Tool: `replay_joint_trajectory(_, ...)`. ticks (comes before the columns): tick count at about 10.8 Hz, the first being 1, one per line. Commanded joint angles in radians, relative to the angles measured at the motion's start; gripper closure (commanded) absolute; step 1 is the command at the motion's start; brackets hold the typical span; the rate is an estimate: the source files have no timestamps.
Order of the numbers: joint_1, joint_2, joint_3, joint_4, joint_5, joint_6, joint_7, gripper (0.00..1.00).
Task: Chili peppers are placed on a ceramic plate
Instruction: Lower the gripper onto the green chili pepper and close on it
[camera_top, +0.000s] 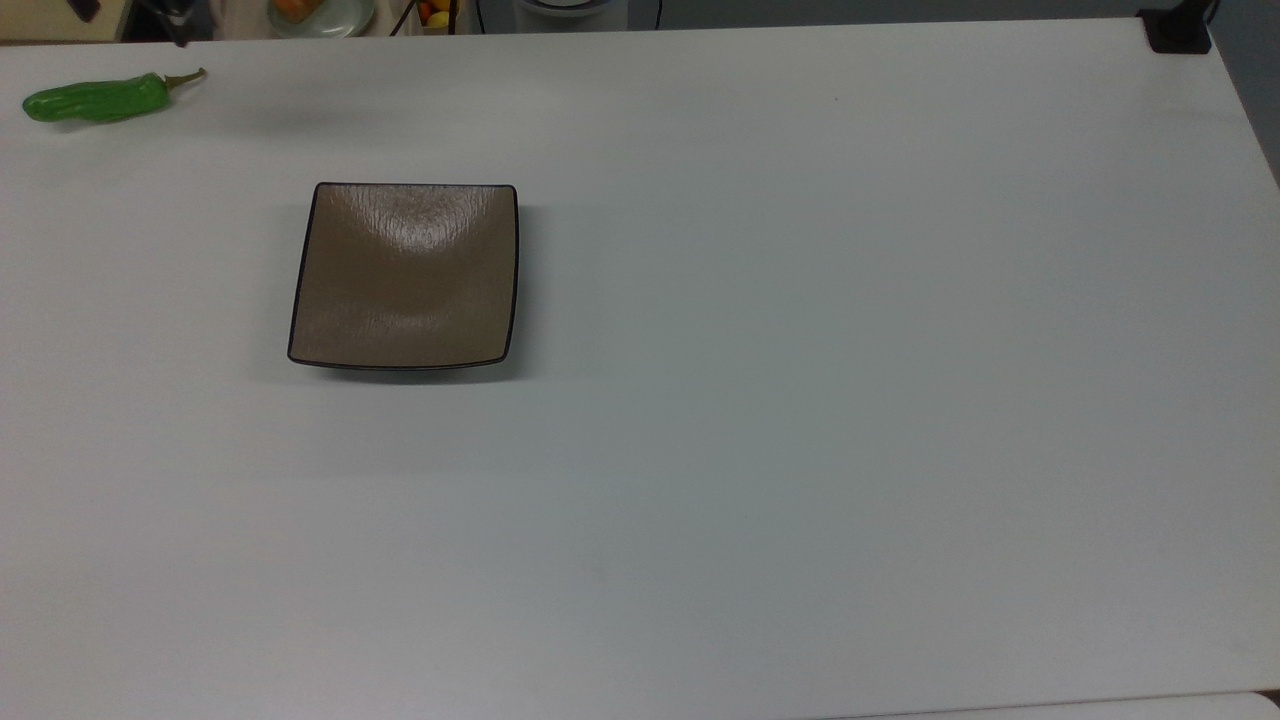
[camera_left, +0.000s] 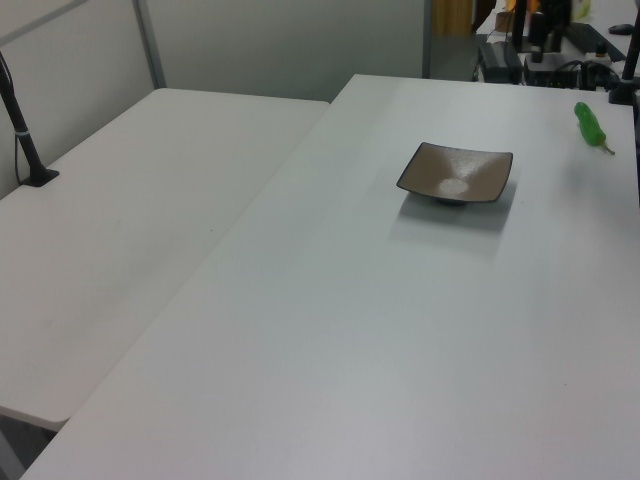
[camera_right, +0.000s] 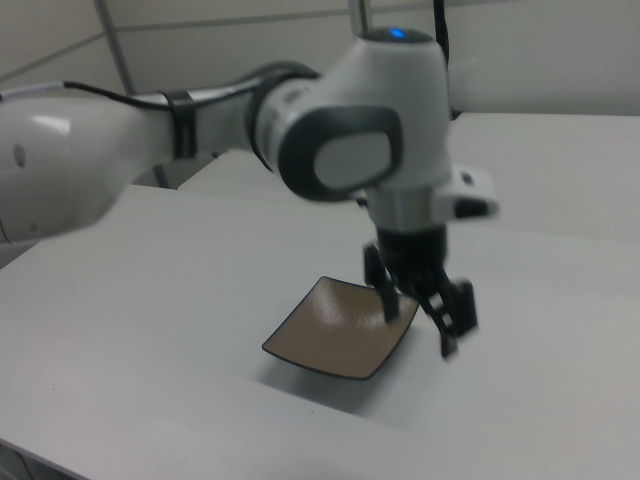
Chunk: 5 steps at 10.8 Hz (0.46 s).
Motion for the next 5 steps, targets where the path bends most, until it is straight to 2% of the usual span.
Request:
replay_joint_trajectory(1, -0.014, 0.024, -0.104, -0.072, -0.014, 0.088, -0.01, 0.0)
replay_joint_trajectory(3, -0.043, 0.043, -0.117, -0.15, -0.014, 0.225, -0.008, 0.0)
replay_joint_trajectory(5, -0.06, 0.046, -0.169, -0.216, -0.014, 0.315, -0.008, 0.0)
